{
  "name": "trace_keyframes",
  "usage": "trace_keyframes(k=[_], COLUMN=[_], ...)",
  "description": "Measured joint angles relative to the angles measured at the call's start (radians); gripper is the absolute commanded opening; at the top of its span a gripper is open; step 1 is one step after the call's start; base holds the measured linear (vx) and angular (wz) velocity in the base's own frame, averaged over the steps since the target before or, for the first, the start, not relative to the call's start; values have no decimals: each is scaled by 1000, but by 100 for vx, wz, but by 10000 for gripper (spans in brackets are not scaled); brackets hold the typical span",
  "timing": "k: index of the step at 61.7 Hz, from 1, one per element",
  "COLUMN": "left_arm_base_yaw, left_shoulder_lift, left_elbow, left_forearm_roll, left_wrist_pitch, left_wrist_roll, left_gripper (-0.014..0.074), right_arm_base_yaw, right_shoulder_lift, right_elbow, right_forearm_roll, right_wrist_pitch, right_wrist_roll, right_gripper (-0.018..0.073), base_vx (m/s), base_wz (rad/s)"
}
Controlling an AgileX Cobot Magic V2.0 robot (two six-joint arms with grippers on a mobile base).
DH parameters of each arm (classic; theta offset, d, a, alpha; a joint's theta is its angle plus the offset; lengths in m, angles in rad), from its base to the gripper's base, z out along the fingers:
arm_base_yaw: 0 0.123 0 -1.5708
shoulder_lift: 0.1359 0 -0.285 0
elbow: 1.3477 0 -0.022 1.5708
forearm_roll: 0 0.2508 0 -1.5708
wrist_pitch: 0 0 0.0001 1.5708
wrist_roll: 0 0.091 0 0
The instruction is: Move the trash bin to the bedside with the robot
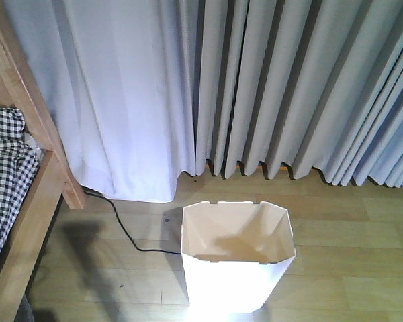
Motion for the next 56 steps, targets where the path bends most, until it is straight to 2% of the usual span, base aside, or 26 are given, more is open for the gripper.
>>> trace_keyframes(k=[5,10,15,19,27,35,56], left_arm_base_yaw=[0,0,0,0,0,0,0], left_shoulder_lift=[0,0,0,0,0,0,0], left_elbow=[0,0,0,0,0,0,0], left_forearm_roll=[0,0,0,0,0,0,0], left_wrist_pitch=[0,0,0,0,0,0,0], left_wrist_roll=[0,0,0,0,0,0,0], left_gripper=[-6,-6,-6,-6,-6,-6,-6], right_arm_base_yaw=[0,0,0,0,0,-6,-7], right_shoulder_lift=[0,0,0,-3,-46,-53,-53], right_elbow=[29,77,131,146,146,147,148], right_forearm_roll=[-306,-557,-728,-806,-873,-890,-948], right_wrist_pitch=[-8,-52,-120,-149,-98,-27,-20], right_wrist_roll=[324,612,816,905,962,983,1009], right_gripper=[-9,-9,-9,-9,-9,-9,-9], base_vx=[0,0,0,0,0,0,0], base_wz=[0,0,0,0,0,0,0])
